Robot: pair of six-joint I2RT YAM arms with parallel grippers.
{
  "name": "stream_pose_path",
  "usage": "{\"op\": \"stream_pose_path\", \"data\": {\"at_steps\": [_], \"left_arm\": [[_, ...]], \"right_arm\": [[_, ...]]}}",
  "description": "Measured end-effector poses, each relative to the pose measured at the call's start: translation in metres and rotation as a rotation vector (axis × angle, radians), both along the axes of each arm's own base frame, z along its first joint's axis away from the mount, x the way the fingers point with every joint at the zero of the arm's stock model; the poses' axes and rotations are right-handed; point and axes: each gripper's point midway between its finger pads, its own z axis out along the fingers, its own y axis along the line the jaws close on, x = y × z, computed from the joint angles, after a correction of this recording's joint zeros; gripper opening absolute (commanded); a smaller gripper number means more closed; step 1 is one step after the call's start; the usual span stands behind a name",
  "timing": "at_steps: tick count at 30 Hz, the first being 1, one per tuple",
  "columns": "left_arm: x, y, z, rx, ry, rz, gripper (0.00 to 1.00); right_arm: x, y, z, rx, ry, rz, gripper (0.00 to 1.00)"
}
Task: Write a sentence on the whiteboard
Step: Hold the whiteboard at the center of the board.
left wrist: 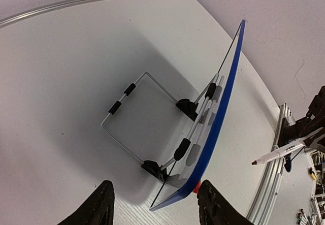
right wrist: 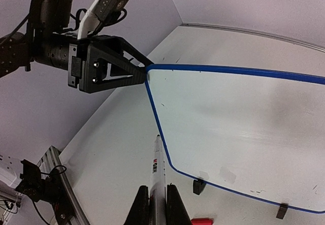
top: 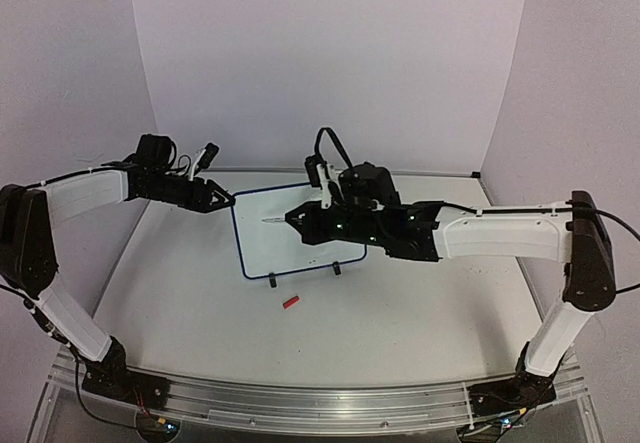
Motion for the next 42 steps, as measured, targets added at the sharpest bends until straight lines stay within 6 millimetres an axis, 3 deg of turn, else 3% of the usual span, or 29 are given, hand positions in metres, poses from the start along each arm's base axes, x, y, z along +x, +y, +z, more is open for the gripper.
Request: {"op": "stream_pose_path", "data": {"at_steps": [6,17,25,35,42], "left_arm": [[-0.002,-0.004,0.001,-0.027,0.016,-0.017,0.46],[-0.004,-0.010,0.008,-0.072,-0.006,-0.058,0.26],[-0.008,-0.013,0.011,-0.090,-0.008,-0.083,0.16],[-0.009,-0.014,0.012,-0.093,-0.017,-0.095,0.06],[-0.011,-0.016,0.010,-0.083,-0.039,-0.115,0.00]], "right_arm": [[0.002,0.012,-0.003,-0.013,-0.032,-0.008,0.00],[0.015,0.026,0.016,0.011,-0.107,-0.066,0.00],[0.023,0.033,0.003,-0.014,-0.110,-0.081,0.00],[0.028,0.042,0.009,-0.001,-0.127,-0.079,0.00],[0.032,0.049,0.002,-0.005,-0.128,-0.077,0.00]]}}
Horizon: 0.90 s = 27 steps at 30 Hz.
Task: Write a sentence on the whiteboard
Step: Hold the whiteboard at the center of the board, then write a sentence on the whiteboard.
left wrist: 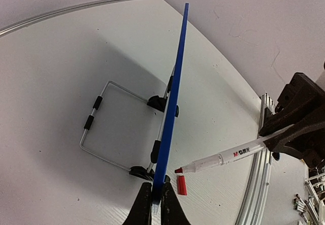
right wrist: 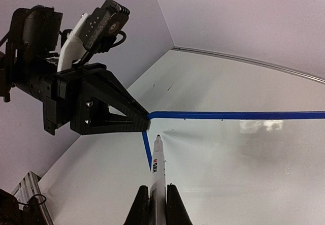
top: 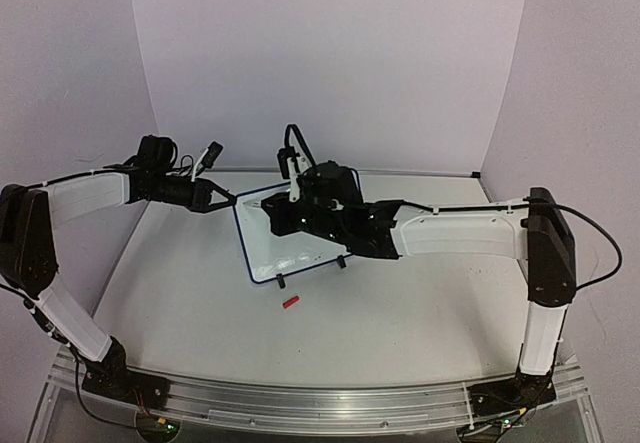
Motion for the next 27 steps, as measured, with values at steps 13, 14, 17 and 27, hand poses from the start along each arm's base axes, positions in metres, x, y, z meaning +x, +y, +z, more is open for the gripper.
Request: {"op": "stream_pose_path", "data": {"at_steps": [13,14,17,27], "left_arm": [[-0.004,0.002,0.002,0.018,-0.043,-0.010,0.00],[-0.004,0.002,0.001,0.019,-0.043,-0.009,0.00],[-0.004,0.002,0.000,0.023,-0.044,-0.007,0.00],[-0.005,0.003,0.001,0.025,-0.049,-0.007,0.00]], "right_arm": [[0.002,0.004,0.005,0.011,-0.008,0.000,0.00],[0.002,0.004,0.005,0.012,-0.008,0.000,0.00],[0.002,0.004,0.005,0.012,-0.008,0.000,0.00],[0.004,0.006,-0.003,0.001,-0.002,0.000,0.00]]}}
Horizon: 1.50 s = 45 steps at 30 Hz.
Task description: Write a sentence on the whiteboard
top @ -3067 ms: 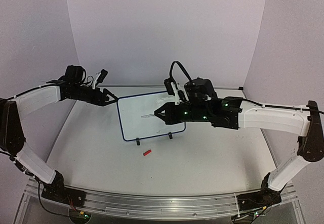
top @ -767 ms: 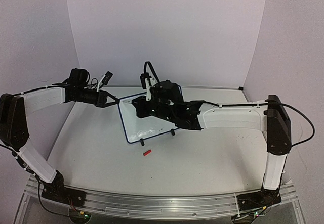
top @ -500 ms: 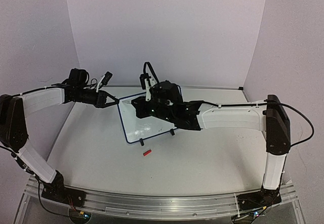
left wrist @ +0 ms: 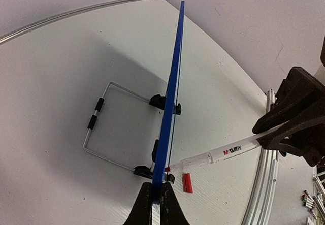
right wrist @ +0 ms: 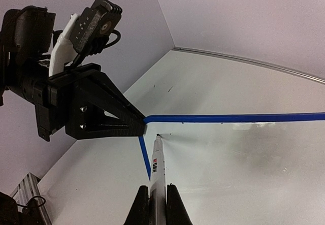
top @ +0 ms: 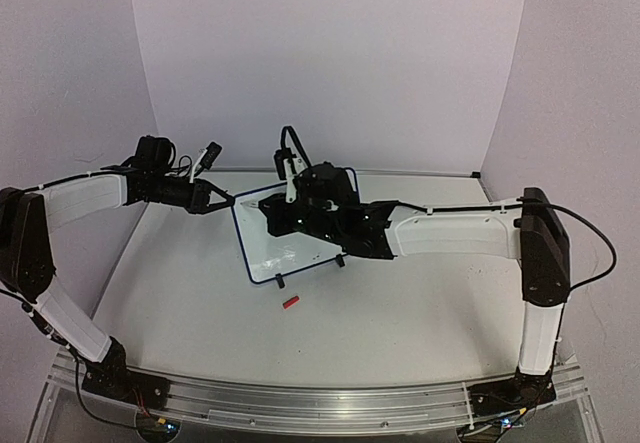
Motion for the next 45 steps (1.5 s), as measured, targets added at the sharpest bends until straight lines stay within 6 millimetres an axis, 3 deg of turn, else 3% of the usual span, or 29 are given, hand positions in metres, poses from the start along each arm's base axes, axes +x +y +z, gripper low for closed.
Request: {"op": "stream_pose_path", "data": {"at_steps": [32,37,45], "left_arm": [[0.003,0.003,0.001,0.022,-0.027,0.015,0.00],[0.001,0.003,0.001,0.023,-0.024,0.014,0.00],[0.001,0.003,0.001,0.023,-0.024,0.014,0.00]], "right_arm": [[0.006,-0.018,-0.011,-0.050,-0.034,-0.102,0.00],[-0.002,-0.015,-0.006,-0.053,-0.045,-0.039,0.00],[-0.013,-0.015,0.021,-0.009,-0.073,0.014,0.00]]}}
